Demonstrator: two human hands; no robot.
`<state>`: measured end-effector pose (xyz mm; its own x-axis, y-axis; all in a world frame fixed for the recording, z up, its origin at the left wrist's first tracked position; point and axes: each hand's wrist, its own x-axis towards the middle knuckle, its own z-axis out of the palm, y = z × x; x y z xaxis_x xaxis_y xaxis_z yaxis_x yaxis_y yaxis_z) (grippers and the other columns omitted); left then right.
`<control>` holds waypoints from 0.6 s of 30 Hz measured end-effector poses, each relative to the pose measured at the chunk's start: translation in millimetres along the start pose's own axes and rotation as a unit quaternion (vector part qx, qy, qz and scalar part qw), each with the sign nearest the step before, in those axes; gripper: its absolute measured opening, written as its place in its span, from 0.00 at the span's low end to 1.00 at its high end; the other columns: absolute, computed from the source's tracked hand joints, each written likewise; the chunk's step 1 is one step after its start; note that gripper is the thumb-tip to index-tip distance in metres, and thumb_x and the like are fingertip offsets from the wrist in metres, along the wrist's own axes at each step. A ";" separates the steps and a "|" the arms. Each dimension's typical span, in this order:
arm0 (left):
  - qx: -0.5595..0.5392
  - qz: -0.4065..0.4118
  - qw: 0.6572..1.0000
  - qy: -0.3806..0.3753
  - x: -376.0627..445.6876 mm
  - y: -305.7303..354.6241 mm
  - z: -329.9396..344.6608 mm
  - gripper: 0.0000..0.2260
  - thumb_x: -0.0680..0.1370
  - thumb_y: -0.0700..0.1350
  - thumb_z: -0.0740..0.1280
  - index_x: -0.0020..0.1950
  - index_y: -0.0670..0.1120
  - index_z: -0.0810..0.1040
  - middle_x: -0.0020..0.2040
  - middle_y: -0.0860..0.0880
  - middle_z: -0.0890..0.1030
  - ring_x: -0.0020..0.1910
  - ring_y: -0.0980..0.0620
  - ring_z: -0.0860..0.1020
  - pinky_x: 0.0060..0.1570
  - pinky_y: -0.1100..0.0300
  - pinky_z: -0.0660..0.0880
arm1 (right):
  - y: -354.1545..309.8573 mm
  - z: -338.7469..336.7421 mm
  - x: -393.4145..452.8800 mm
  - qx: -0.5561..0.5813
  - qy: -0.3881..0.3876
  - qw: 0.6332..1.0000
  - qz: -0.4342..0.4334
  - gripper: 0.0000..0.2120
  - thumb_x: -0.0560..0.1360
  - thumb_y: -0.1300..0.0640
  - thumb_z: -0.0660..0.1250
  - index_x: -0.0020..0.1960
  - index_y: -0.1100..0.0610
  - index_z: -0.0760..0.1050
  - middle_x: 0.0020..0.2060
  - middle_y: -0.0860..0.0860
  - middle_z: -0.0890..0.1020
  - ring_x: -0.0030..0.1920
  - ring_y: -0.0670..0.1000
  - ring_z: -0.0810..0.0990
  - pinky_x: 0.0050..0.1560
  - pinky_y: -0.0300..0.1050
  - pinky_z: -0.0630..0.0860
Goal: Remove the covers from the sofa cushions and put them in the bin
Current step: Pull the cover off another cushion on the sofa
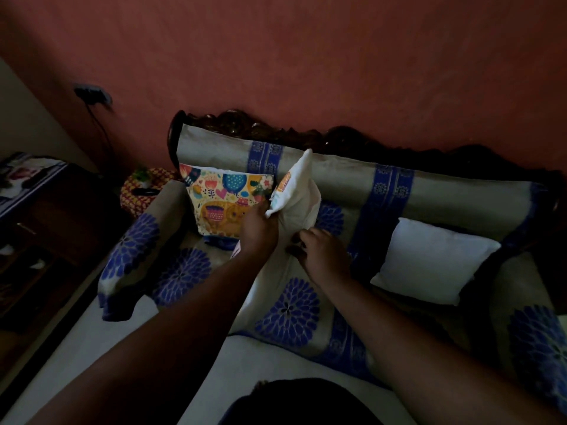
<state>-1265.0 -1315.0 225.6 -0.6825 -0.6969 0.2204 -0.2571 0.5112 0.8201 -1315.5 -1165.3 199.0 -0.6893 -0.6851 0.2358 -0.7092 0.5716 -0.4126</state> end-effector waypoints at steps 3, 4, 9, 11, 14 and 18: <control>-0.022 -0.042 0.999 0.007 6.7 1.7 -2.0 0.05 0.79 0.40 0.63 0.45 0.43 0.78 0.41 0.48 0.81 0.41 0.49 0.77 0.35 0.58 0.62 | -2.7 0.4 7.5 -0.033 0.023 0.999 -0.032 0.10 0.77 0.45 0.69 0.47 0.52 0.81 0.41 0.50 0.82 0.46 0.55 0.80 0.42 0.49 0.76; -0.035 -0.052 0.998 0.009 8.2 2.6 -4.1 0.05 0.78 0.41 0.63 0.43 0.45 0.77 0.39 0.47 0.80 0.40 0.48 0.78 0.35 0.57 0.63 | -2.2 -1.1 10.0 -0.055 0.031 0.997 -0.044 0.10 0.77 0.45 0.68 0.45 0.51 0.81 0.40 0.50 0.82 0.45 0.56 0.80 0.43 0.49 0.76; -0.115 -0.120 0.985 0.035 16.3 1.0 -13.4 0.05 0.78 0.39 0.64 0.44 0.43 0.79 0.38 0.47 0.80 0.39 0.51 0.76 0.38 0.57 0.69 | 0.6 -7.3 20.5 -0.091 0.068 0.991 -0.074 0.08 0.75 0.47 0.71 0.49 0.50 0.83 0.44 0.50 0.82 0.47 0.57 0.79 0.48 0.52 0.75; -0.165 -0.170 0.970 0.051 17.8 1.6 -15.7 0.06 0.78 0.39 0.64 0.47 0.39 0.80 0.38 0.45 0.79 0.38 0.50 0.75 0.38 0.56 0.69 | -2.2 -12.2 23.9 -0.025 0.038 0.997 -0.054 0.13 0.73 0.50 0.73 0.56 0.51 0.83 0.50 0.51 0.84 0.51 0.57 0.79 0.52 0.54 0.76; -0.214 -0.196 0.956 0.051 13.2 7.7 -20.6 0.05 0.79 0.39 0.64 0.45 0.40 0.78 0.36 0.46 0.75 0.35 0.52 0.72 0.34 0.58 0.67 | -6.8 -14.1 24.9 -0.012 0.024 0.997 -0.067 0.06 0.74 0.52 0.73 0.49 0.52 0.85 0.46 0.51 0.83 0.48 0.57 0.80 0.49 0.53 0.78; -0.265 -0.213 0.938 0.073 13.3 15.2 -32.1 0.07 0.80 0.39 0.63 0.45 0.46 0.79 0.39 0.47 0.80 0.39 0.51 0.77 0.39 0.58 0.72 | -7.0 -5.4 7.1 -0.016 0.073 0.991 -0.108 0.01 0.72 0.53 0.74 0.44 0.49 0.84 0.40 0.48 0.81 0.43 0.54 0.80 0.44 0.50 0.77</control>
<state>-1255.9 -1332.6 257.9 -0.4832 -0.8628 -0.1490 -0.0835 -0.1240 0.9888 -1316.2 -1171.8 208.2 -0.5340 -0.7211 0.4414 -0.8448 0.4347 -0.3119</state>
